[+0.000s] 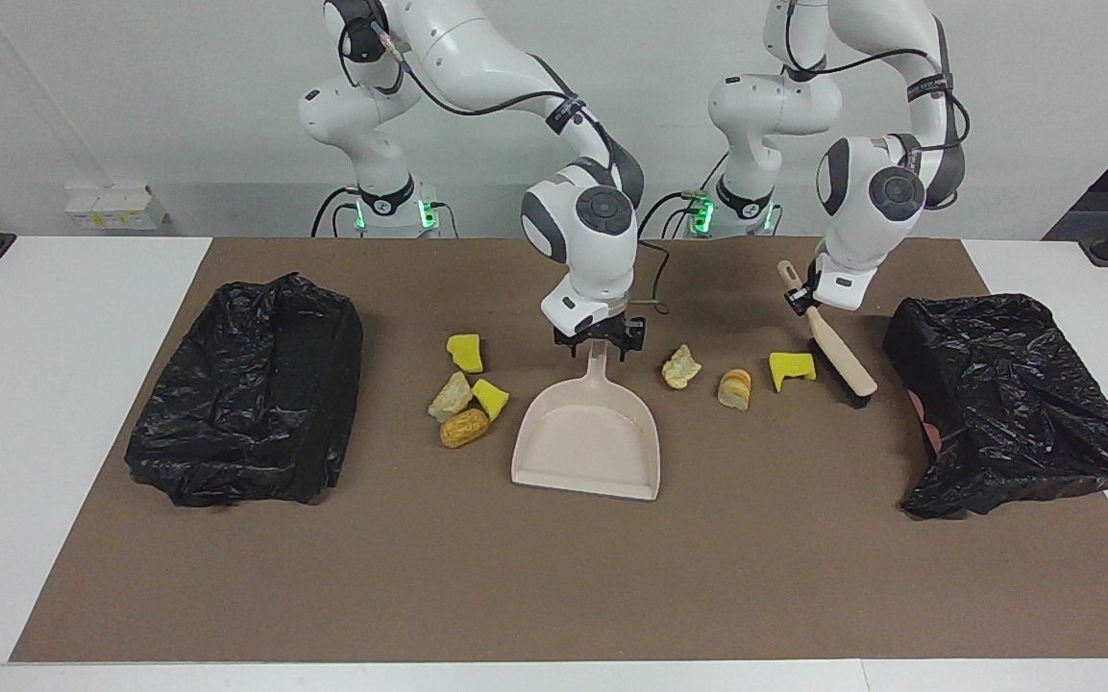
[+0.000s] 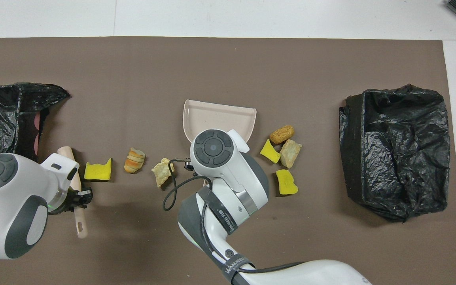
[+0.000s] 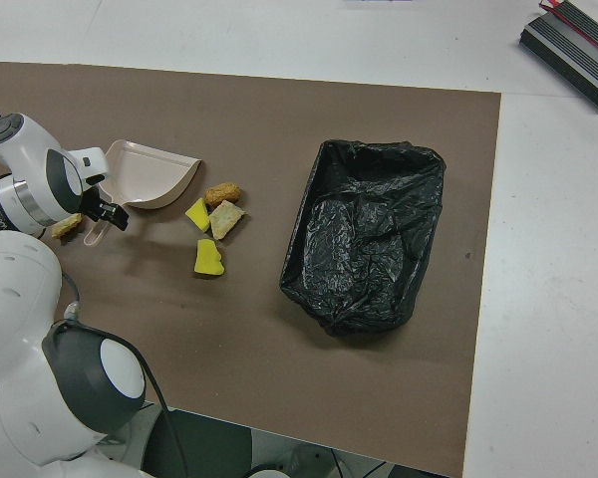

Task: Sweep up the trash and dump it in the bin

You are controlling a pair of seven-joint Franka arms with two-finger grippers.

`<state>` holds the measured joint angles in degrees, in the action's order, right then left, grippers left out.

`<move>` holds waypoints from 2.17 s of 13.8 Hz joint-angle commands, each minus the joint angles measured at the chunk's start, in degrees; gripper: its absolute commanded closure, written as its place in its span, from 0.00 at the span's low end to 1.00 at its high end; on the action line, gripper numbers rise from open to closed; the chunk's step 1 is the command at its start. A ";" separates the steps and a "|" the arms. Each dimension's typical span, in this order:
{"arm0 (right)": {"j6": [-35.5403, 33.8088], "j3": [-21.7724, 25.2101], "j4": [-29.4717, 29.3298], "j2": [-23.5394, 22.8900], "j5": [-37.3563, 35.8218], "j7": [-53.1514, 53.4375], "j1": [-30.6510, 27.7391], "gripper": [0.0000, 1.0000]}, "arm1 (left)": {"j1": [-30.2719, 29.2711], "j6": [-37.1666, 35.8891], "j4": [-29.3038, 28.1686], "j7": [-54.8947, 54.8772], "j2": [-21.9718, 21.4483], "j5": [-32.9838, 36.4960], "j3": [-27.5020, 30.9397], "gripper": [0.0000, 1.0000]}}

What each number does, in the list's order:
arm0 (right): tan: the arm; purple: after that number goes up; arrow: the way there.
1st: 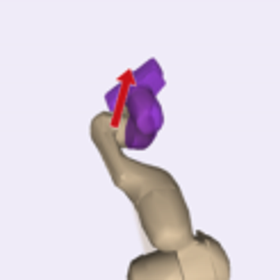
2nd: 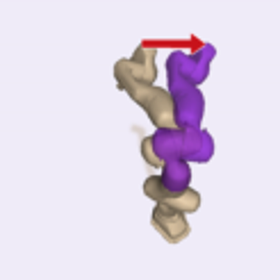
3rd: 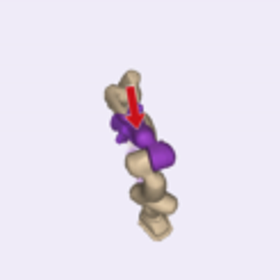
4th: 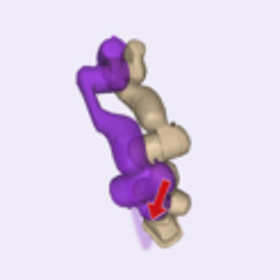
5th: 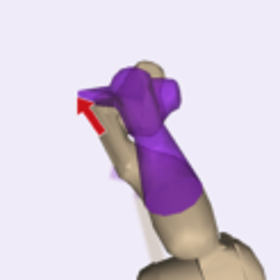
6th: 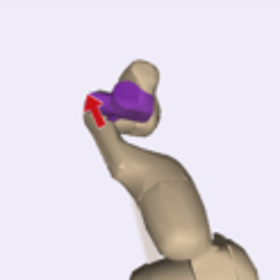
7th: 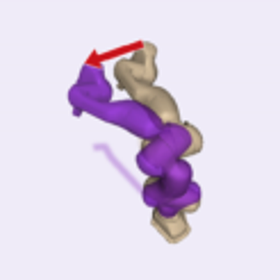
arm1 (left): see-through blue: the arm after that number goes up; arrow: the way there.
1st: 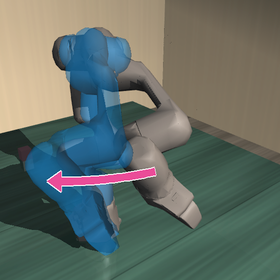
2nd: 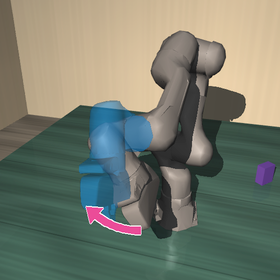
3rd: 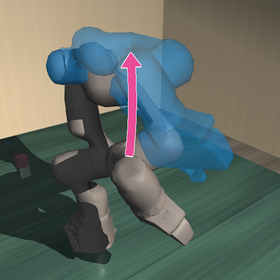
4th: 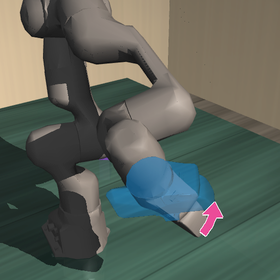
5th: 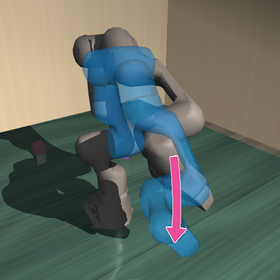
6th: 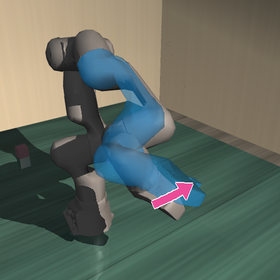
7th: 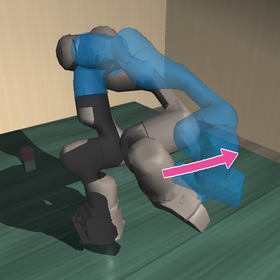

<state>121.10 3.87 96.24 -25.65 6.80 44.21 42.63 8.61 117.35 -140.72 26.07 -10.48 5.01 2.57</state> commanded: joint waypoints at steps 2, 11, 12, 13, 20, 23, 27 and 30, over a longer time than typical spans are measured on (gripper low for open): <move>0.98 -0.18 1.84 1.65 0.67 -1.23 -0.36 0.65 | 5.52 3.31 -1.57 -0.50 -0.78 0.00 0.42 1.00; -11.91 0.44 2.54 10.86 -0.74 -27.89 -5.01 1.00 | 12.03 9.03 -0.96 -3.66 1.08 -4.83 0.42 1.00; -14.81 0.44 3.16 13.14 -1.43 -34.30 -6.49 1.00 | 12.22 9.12 -0.96 -3.84 1.08 -4.92 0.42 1.00; -16.76 0.44 4.29 15.17 -2.31 -38.54 -7.12 1.00 | 12.30 9.04 -0.96 -4.10 1.08 -4.92 0.42 1.00; -12.56 0.35 16.87 21.43 -6.01 -78.37 -8.35 1.00 | 13.36 9.04 -0.96 -5.95 1.34 -5.10 0.42 1.00; -10.11 0.35 17.23 18.89 -7.68 -78.40 -5.73 1.00 | 13.62 9.04 -0.96 -6.12 1.60 -5.10 0.33 1.00; -7.12 0.35 17.14 14.94 -7.77 -72.79 -2.04 1.00 | 14.77 9.21 -0.96 -6.47 1.60 -5.36 0.33 1.00; -6.32 0.35 16.96 13.69 -7.95 -70.14 -0.97 1.00 | 16.08 9.39 -0.87 -6.56 1.60 -6.15 0.24 1.00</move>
<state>113.80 4.30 113.17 -11.86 -0.18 -27.03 41.68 22.83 125.35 -140.95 20.24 -8.44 -0.04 2.05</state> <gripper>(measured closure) 0.692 0.740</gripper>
